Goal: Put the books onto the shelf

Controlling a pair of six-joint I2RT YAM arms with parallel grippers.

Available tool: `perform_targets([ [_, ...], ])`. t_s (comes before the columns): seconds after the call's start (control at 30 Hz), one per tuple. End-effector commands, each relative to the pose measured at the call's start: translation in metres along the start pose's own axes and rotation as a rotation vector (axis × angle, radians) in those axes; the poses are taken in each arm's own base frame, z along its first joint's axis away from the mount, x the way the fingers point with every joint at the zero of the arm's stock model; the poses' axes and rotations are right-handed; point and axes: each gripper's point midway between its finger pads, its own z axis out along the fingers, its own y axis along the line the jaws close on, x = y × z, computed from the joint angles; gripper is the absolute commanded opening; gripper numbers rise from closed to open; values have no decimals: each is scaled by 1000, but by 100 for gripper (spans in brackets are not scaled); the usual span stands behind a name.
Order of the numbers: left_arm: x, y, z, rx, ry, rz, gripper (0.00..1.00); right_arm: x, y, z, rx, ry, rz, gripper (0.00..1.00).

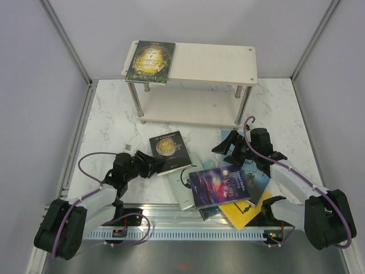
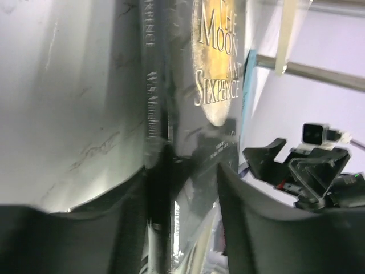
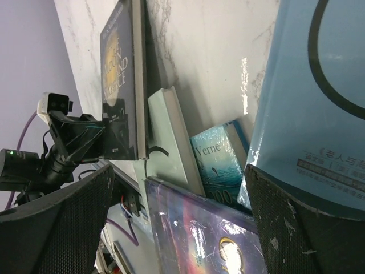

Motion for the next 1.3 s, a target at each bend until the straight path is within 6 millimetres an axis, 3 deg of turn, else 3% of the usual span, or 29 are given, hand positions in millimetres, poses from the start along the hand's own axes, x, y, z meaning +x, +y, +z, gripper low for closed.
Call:
perform_targets([
  [0.0, -12, -22, 1, 77, -58, -66, 47, -4, 17, -5, -76, -34, -27, 98],
  [0.03, -13, -23, 3, 82, -54, -75, 42, -3, 19, -7, -85, -35, -32, 98],
  [0.13, -12, -29, 6, 102, -38, -92, 7, -2, 25, -10, -106, -26, -37, 98],
  [0.17, -11, -32, 6, 111, -28, -92, 3, -2, 27, -11, -110, -23, -35, 98],
  [0.27, -11, -46, 4, 129, -13, -75, 2, -3, 44, -10, -157, 14, -44, 98],
  [0.3, -16, -63, 3, 150, -22, -50, 2, -6, 51, -8, -182, 25, -56, 98],
  [0.37, -17, -66, -3, 109, -20, 12, 2, -15, 69, -8, -210, 21, -77, 98],
  [0.4, -22, -85, -7, 131, -25, 49, 2, -18, 71, -5, -205, 28, -78, 98],
  [0.47, -22, -98, -15, 158, 1, 130, 2, -29, 84, -5, -220, 10, -94, 98],
  [0.53, -22, -124, -25, 218, 31, 209, 2, -35, 89, -2, -220, 13, -105, 98],
  [0.7, -21, -168, -43, 295, 61, 361, 2, -30, 75, 11, -177, 74, -103, 98],
  [0.93, -43, -205, -56, 407, 12, 408, 2, -31, 69, 23, -155, 105, -100, 98],
  [1.13, -84, -201, -27, 442, -45, 370, 2, -34, 69, 31, -151, 127, -90, 98],
  [1.27, -115, -180, 20, 418, -20, 287, 2, -29, 64, 37, -138, 152, -83, 98],
])
